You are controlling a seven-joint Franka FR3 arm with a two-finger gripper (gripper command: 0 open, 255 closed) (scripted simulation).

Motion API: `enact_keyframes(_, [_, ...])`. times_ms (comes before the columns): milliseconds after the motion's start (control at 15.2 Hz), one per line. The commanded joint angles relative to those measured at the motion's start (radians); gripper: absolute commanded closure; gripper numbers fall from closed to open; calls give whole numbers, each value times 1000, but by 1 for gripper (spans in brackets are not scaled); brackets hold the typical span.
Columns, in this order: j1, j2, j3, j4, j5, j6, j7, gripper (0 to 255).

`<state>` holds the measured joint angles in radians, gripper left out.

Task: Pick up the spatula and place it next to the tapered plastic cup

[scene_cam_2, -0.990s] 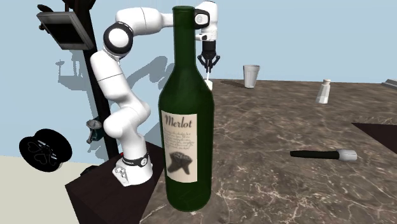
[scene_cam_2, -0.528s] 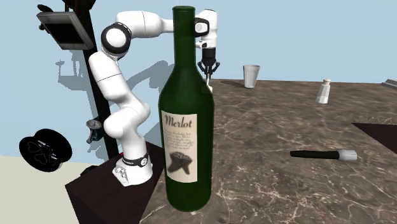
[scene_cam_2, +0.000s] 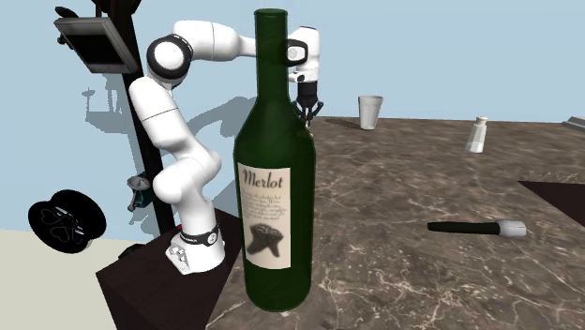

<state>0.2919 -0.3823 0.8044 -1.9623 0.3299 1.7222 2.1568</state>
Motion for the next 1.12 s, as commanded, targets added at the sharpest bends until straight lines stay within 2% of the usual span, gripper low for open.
enact_keyframes(0, [1, -1, 1, -8, 1, 8, -2, 255])
enact_keyframes(396, [1, -1, 1, -8, 1, 7, -2, 255])
enact_keyframes(462, [1, -1, 1, -8, 1, 7, -2, 0])
enact_keyframes(792, [1, -1, 1, -8, 1, 7, -2, 0])
enact_keyframes(1056, [-11, 17, -19, 128, -19, -115, 13, 0])
